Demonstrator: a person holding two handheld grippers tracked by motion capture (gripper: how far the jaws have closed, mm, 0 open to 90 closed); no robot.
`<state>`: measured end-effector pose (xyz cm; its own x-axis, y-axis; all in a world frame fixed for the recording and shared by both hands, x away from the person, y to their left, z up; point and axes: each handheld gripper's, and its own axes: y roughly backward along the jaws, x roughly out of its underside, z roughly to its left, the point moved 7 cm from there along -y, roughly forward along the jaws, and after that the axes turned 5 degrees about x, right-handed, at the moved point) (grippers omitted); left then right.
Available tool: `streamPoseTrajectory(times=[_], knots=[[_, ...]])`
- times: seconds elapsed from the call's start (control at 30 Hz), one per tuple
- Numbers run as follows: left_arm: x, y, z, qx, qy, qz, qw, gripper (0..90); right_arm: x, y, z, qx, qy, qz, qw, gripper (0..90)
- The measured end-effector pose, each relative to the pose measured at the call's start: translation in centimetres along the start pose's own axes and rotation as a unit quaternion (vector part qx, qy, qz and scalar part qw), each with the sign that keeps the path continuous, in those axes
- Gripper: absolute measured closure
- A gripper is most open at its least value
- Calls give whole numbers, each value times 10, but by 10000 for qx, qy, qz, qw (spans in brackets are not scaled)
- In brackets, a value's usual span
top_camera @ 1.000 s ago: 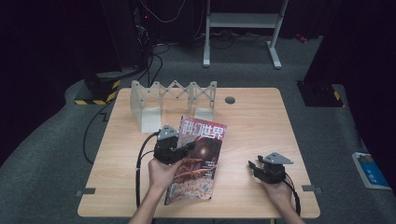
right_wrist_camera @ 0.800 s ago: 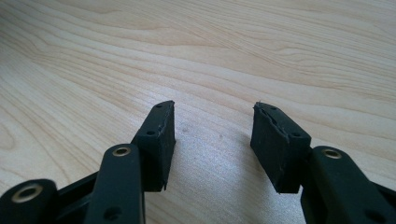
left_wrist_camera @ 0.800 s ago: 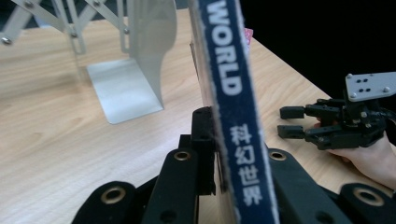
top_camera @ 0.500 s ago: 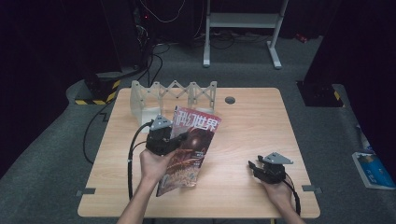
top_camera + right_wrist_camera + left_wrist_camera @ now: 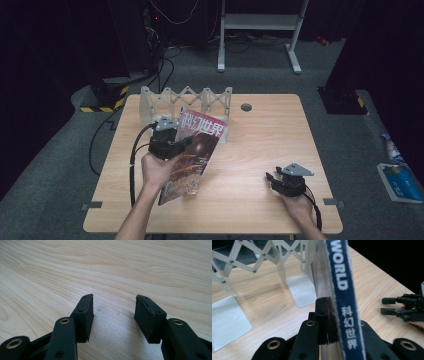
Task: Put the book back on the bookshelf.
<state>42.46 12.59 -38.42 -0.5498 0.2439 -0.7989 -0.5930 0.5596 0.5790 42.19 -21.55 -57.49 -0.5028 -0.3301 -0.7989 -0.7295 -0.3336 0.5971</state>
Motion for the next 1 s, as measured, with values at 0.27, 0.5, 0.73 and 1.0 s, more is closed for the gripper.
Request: streamPoseTrajectory(times=[0.27, 0.5, 0.73, 1.0], knots=[[-9, 14, 14, -275, 31, 45, 9996, 828, 0, 0, 0, -6, 4, -1, 10000, 491], [-13, 24, 31, -427, 222, 113, 9988, 827, 0, 0, 0, -12, 27, 2, 10000, 491], [-15, 23, 43, -712, 224, 499, 9960, 826, 0, 1, 1, -14, 29, 22, 10000, 493], [-21, 25, 50, -735, 312, 636, 9948, 826, 0, 1, 1, -19, 16, 27, 10000, 493]])
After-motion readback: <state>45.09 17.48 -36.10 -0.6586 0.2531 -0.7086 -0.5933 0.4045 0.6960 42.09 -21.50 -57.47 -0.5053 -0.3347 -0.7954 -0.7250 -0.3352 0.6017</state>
